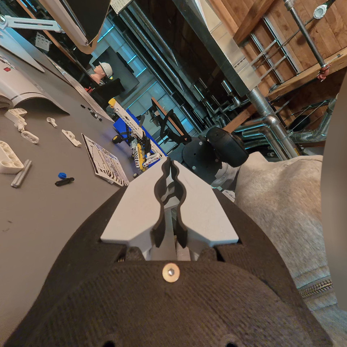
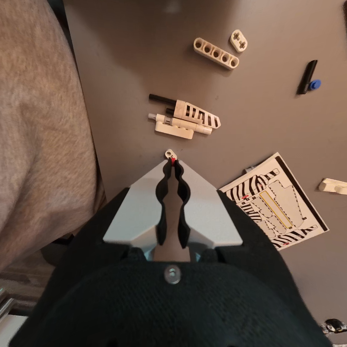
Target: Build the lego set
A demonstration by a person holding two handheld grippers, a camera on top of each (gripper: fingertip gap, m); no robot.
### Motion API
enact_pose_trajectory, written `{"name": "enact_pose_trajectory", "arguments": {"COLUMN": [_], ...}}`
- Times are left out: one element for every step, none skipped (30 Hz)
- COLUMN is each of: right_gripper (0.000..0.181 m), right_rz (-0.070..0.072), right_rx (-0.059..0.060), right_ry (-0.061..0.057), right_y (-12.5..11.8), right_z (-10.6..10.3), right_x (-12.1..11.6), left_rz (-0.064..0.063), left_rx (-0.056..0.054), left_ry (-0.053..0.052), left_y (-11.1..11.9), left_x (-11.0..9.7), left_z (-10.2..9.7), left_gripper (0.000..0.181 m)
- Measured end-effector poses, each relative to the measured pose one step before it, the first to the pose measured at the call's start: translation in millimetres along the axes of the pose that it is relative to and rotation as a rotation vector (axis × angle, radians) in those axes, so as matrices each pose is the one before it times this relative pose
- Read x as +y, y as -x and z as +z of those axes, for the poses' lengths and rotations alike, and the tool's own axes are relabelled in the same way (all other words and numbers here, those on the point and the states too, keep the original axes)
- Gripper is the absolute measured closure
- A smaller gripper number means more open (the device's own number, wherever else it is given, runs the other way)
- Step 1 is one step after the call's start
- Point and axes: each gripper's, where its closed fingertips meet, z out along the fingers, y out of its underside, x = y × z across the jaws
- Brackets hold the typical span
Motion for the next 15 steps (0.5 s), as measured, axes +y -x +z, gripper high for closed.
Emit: {"name": "enact_pose_trajectory", "arguments": {"right_gripper": [0.179,0.179,0.179,0.179,0.179,0.179,0.179,0.179,0.179,0.179,0.179,0.179,0.179,0.179,0.179], "right_rz": [-0.0028,-0.0027,-0.001,0.0,0.0016,0.0019,-0.0004,-0.002,-0.0025,-0.0036,-0.004,-0.0003,0.0016,0.0016,-0.0009], "right_rx": [-0.0005,-0.0004,-0.0005,-0.0011,-0.0016,-0.0017,-0.0008,0.0013,0.002,0.0027,0.002,-0.0012,-0.0021,-0.0015,-0.0003], "right_ry": [0.0046,0.0057,0.0046,0.0014,-0.0012,-0.0014,-0.0005,0.0007,0.003,0.0033,0.0013,-0.0003,-0.002,-0.0016,0.0011], "right_y": [0.04,0.08,0.07,-0.02,0.07,0.0,0.01,0.01,-0.04,-0.02,-0.04,0.08,-0.07,-0.09,0.07], "right_z": [0.07,0.1,0.16,0.0,0.14,0.02,0.12,0.1,0.07,0.08,0.08,0.11,0.08,0.15,0.15], "right_x": [0.09,0.17,0.03,0.09,0.02,0.14,0.03,-0.01,0.03,-0.03,-0.02,0.05,-0.14,-0.01,0.01], "left_rz": [-0.0005,-0.0004,-0.0001,-0.0003,-0.0003,0.0001,0.0,-0.0002,0.0,-0.0002,-0.0001,0.0001,-0.0001,-0.0002,-0.0004], "left_rx": [0.0003,0.0003,-0.0002,-0.0004,0.0001,-0.0003,-0.0001,0.0001,-0.0002,-0.0001,0.0,-0.0004,0.0001,-0.0002,-0.0002], "left_ry": [-0.0003,-0.0003,-0.0003,0.0004,0.0005,0.0001,0.0,0.0001,0.0004,0.0003,0.0005,0.0004,0.0003,0.0005,0.0002], "left_y": [0.04,0.0,0.02,0.04,0.09,0.05,0.01,-0.03,0.04,0.0,0.0,0.06,-0.02,0.05,0.01], "left_x": [-0.06,0.01,-0.04,0.06,0.11,0.01,0.0,0.02,0.06,0.11,0.08,0.13,0.04,0.06,0.02], "left_z": [-0.05,-0.01,0.02,-0.03,0.02,-0.01,0.0,-0.01,-0.03,0.1,-0.04,0.09,-0.02,0.05,-0.01], "left_gripper": [0.181,0.181,0.181,0.181,0.181,0.181,0.181,0.181,0.181,0.181,0.181,0.181,0.181,0.181,0.181]}}
